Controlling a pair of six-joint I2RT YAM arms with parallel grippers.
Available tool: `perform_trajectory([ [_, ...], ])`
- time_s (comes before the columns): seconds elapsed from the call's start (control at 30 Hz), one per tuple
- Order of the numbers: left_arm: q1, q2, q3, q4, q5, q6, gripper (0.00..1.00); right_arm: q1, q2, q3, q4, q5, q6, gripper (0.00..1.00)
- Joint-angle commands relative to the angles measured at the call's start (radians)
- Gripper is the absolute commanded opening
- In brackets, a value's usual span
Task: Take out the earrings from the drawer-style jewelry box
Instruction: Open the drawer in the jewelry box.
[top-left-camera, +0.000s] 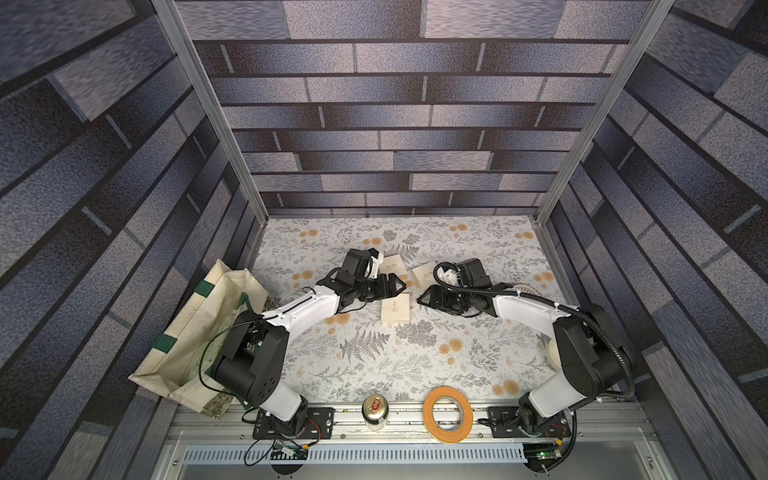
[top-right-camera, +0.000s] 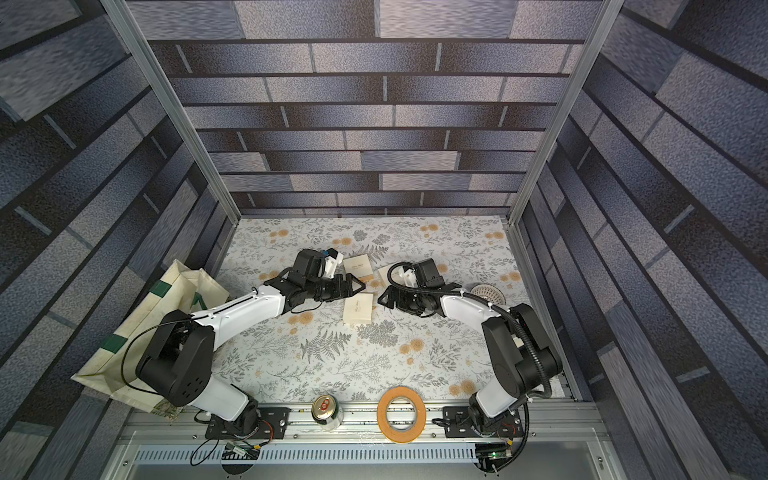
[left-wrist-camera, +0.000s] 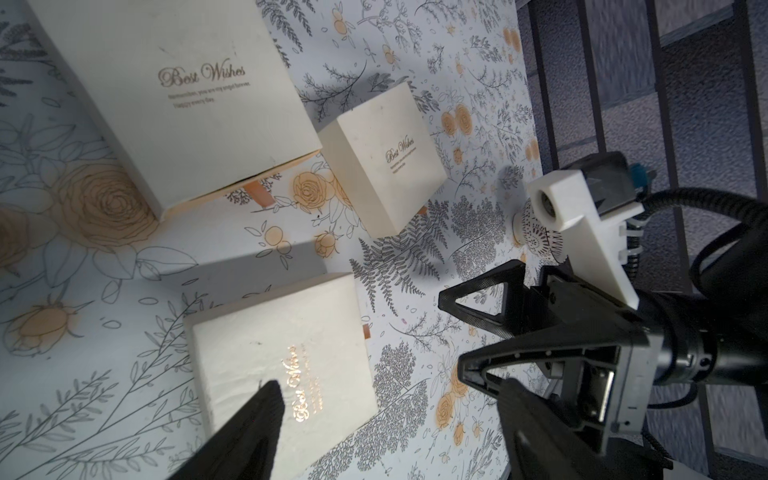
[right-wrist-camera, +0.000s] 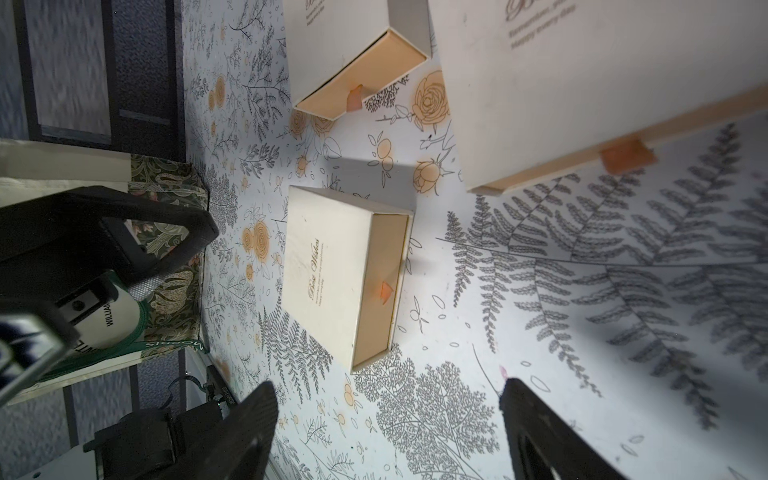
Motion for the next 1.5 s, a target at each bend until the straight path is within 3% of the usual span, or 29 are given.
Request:
perform_trajectory([
  [0.0,-0.005,0.017,-0.012,0.027,0.037,-0.028,0.69,0.008,0.003,-0.001,-0.028,0.013,0.004,0.85],
  [0.17,-0.01,0.046,0.004,-0.006,0.05,-0.033,0.47,0.009,0.004,-0.001,-0.027,0.011,0.005,0.83],
  [0.57,-0.027,0.107,0.054,-0.087,0.062,-0.018,0.21,0.008,0.005,-0.002,-0.028,0.013,0.011,0.82],
  [0.8,-0.029,0.126,0.057,-0.105,0.072,-0.004,0.0,0.008,0.018,-0.005,-0.018,0.001,0.019,0.77],
  [1.13,-0.02,0.138,0.048,-0.144,0.076,0.002,0.0,0.019,0.032,-0.012,0.018,-0.013,0.05,0.69],
  [1.47,-0.003,0.15,0.039,-0.146,0.074,0.006,0.0,0.028,0.031,-0.014,0.016,-0.007,0.058,0.67],
])
